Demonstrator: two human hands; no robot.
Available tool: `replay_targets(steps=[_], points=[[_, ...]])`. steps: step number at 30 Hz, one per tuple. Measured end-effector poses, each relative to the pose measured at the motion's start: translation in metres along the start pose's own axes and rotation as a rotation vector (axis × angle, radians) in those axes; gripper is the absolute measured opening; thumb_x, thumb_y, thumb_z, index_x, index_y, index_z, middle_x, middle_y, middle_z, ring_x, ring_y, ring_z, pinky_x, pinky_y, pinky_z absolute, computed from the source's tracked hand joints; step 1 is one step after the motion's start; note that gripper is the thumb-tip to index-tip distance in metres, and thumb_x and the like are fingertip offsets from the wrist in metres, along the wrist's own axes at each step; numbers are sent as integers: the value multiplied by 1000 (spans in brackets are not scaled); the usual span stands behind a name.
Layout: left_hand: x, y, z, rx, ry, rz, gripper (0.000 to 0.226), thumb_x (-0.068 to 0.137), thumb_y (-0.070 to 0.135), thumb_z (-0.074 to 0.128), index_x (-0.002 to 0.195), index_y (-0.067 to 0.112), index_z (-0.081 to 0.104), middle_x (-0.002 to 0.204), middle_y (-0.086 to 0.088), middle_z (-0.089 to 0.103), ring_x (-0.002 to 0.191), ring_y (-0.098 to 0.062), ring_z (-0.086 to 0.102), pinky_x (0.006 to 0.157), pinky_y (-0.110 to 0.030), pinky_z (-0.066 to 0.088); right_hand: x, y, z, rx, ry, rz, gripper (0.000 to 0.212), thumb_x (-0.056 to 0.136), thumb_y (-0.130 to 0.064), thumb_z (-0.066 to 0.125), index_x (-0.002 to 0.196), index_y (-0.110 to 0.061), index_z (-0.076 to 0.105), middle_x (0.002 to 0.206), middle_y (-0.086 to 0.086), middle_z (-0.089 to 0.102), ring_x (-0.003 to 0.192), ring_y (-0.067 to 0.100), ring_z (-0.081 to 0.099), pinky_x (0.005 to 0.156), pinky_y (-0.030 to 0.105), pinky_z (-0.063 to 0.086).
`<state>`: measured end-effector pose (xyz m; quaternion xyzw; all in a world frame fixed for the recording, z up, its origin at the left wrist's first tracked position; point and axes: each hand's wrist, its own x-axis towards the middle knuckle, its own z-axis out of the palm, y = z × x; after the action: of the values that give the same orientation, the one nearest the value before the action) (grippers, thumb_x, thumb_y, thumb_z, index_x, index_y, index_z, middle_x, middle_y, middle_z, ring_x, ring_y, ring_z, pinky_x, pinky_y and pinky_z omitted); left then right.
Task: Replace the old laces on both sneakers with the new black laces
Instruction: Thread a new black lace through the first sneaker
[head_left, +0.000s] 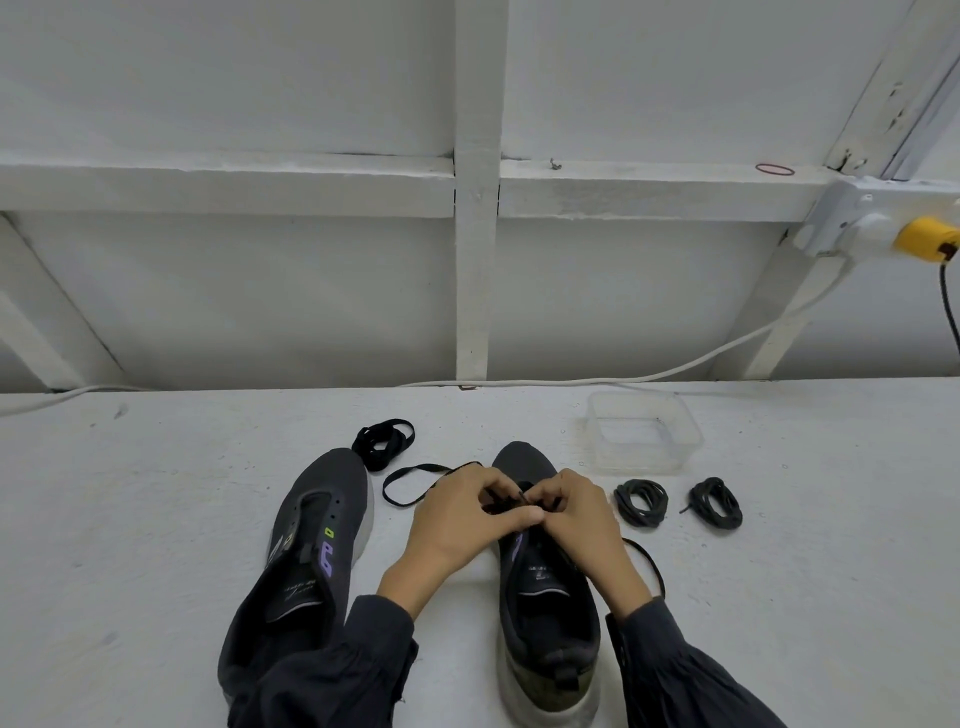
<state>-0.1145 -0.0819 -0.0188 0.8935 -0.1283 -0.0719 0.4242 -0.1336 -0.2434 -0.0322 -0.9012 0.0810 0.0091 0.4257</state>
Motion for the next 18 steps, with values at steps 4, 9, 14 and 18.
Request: replay_targets(steps=[4,9,14,18], points=[[-6,4,2,-11,-1,-36,31,63,61,66,89,43,67,100,19,59,95,1,55,81,-24,46,-2,-3,1,17,43,-38,23,75,-19,76,69,-39,66,88,-10,58,74,6,53,66,29,41],[-6,0,-1,44,28,-49,19,74,47,64,93,51,64,105,24,52,100,2,50,74,-21,39,-3,-4,2,87,128,-63,27,72,-16,79,61,-35,66,89,-10,61,83,11,62,71,34,47],[-6,-4,-1,34,39,-17,27,79,35,63,102,49,62,107,25,51,104,4,49,73,-16,37,-1,3,-3,407,278,-1,16,77,-4,76,66,-17,73,82,-7,69,79,16,68,78,39,54],[-4,-5,5,-9,15,56,30,81,29,62,105,46,65,104,25,51,105,2,47,81,-14,38,-4,-1,-5,692,212,57,13,79,2,74,70,-8,76,85,10,73,79,21,70,80,37,55]])
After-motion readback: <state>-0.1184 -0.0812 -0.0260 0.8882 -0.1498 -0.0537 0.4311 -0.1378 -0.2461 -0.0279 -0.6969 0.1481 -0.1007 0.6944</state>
